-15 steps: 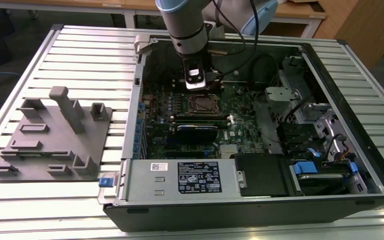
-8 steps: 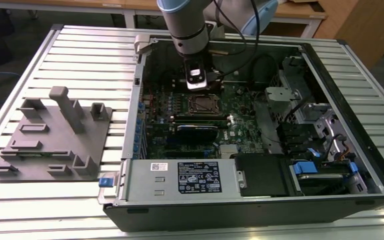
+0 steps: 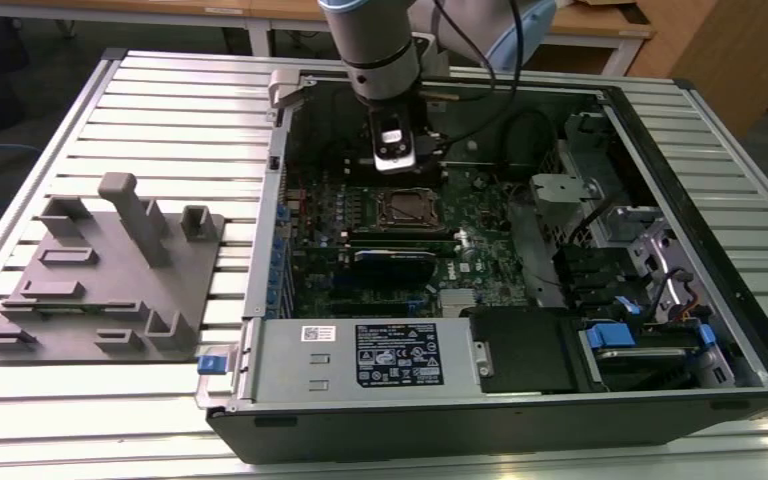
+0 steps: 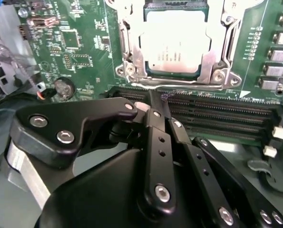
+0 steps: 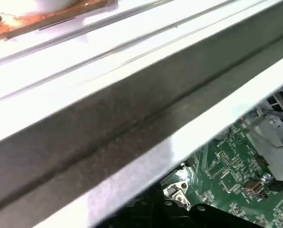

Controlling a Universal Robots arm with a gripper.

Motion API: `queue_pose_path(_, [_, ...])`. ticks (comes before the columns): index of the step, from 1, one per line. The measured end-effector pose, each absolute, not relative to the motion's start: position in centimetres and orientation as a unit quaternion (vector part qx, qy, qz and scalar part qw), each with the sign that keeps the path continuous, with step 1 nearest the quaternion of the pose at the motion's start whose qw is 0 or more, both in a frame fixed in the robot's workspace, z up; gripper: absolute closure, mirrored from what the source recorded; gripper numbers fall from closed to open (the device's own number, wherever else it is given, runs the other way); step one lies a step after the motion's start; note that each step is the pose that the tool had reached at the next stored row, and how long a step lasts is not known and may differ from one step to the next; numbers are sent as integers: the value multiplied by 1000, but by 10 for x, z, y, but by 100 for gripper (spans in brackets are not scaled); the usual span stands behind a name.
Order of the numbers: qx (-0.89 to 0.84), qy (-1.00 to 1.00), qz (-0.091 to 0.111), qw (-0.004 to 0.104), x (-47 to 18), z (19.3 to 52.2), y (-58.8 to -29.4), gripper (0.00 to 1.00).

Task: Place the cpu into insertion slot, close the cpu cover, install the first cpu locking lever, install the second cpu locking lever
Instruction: 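Install the first cpu locking lever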

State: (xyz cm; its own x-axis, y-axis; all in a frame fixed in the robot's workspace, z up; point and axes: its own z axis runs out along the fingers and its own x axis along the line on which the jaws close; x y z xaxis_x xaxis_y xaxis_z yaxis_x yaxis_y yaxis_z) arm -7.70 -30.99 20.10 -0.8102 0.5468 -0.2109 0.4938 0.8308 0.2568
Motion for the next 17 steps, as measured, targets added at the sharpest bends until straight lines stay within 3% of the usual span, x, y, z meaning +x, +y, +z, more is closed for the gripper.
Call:
queue_pose_path(7, [276,946,94,139,-76,210,-310,90])
queue_pose_path(13, [280,946,74,145,-74,210,-310,90])
queue_pose_path(17, [280,946,72,145,-74,210,-310,90])
